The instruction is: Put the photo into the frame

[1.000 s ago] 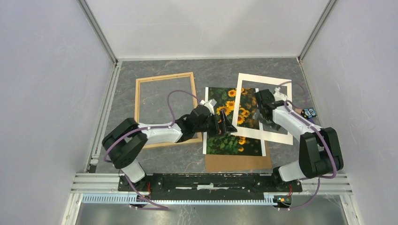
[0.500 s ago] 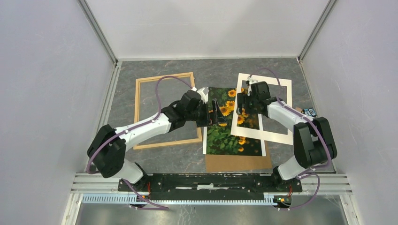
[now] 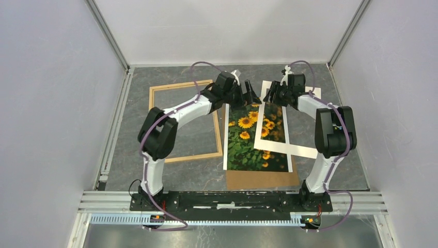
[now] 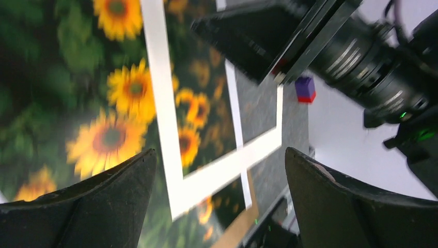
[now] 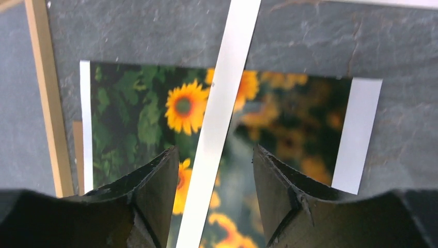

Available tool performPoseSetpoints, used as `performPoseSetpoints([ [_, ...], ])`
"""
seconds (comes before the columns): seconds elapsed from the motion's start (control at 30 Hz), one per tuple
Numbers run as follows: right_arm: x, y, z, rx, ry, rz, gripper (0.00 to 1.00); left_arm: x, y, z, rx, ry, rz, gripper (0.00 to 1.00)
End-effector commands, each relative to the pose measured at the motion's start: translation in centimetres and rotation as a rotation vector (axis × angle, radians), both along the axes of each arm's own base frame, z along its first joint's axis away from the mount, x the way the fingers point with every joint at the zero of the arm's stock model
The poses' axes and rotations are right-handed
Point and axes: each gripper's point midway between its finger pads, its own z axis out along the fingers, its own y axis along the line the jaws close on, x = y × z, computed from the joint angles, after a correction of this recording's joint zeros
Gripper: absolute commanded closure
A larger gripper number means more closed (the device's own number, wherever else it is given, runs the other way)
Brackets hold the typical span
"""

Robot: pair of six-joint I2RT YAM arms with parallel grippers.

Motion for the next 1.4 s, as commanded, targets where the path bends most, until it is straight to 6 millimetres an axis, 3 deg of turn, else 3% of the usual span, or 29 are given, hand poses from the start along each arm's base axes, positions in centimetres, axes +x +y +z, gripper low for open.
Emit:
performPoseSetpoints([
  [0.0,4.5,-1.7,1.3,0.002,-0.07,-0.074,0.42,5.6,-3.2,1.5,-0.018,-0.168,0.003,0.02],
  [0.23,8.3,-2.2,0.1,0.063,-0.086,-0.163,0.45,11.5,-6.5,-0.7,0.003,-0.219,0.035,0.04],
  [0.47,9.2,-2.9,-0.9,0.077,-0.098,-0.164,0.53,15.1,-6.9,-2.2,-0.033,-0.264,0.131,0.1],
  [0.57,8.9,-2.0,-2.0,0.104,-0.092,-0.124,0.56,15.8,-7.0,-3.1,-0.038,-0.25,0.149,0.12],
  [0.73,8.2,-1.5,-4.3,0.106,-0.049,-0.082,0.6,14.8,-6.2,-4.2,-0.029,-0.15,0.14,0.14],
  [0.9,8.5,-0.1,-4.1,0.145,-0.049,-0.04,0.6,11.5,-5.8,-5.5,-0.055,0.023,0.053,0.11],
  [1.03,7.9,0.3,-4.3,0.182,-0.041,-0.054,0.59,9.6,-3.1,-8.3,0.004,0.18,0.109,0.23],
  [1.17,7.5,1.6,-4.7,0.237,-0.025,-0.031,0.58,9.3,-0.9,-10.6,0.09,0.231,0.162,0.28],
  [1.37,6.9,4.9,-4.5,0.353,-0.019,0.041,0.58,9.7,0.2,-12.3,0.114,0.276,0.198,0.29],
])
